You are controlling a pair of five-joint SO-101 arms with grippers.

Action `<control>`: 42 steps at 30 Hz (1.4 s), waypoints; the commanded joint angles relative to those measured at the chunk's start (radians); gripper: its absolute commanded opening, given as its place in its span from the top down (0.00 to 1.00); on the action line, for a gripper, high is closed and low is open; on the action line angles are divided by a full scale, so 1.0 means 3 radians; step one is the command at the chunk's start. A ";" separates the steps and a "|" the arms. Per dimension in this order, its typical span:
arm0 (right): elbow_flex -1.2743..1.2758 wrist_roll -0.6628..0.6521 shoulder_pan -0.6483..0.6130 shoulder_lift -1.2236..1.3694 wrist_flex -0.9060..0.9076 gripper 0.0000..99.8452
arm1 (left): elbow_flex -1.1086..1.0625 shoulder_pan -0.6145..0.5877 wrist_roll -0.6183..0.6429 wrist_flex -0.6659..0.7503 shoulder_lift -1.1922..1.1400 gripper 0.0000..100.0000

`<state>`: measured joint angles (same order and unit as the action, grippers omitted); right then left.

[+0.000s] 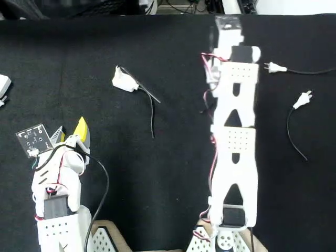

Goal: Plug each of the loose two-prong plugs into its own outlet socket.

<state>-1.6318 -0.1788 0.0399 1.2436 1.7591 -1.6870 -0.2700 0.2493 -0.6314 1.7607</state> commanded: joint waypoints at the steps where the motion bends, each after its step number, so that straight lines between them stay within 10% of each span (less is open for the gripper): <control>1: -0.0084 -0.0343 -0.0266 -0.0222 0.0026 0.99 | -0.0054 -0.0028 -0.0005 -0.0020 0.0005 0.78; 23: 0.1000 -0.1417 -0.1263 -0.0473 0.0031 0.99 | -0.0054 -0.0018 -0.0005 -0.0026 -0.0005 0.78; 42: 0.4831 -0.2475 -0.1355 -0.2693 0.0000 0.99 | -0.0054 -0.0018 -0.0005 -0.0026 -0.0010 0.78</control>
<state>-0.2493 -0.9045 -0.3207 0.5255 1.7561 -1.6870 -0.2700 0.2493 -0.6314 1.7607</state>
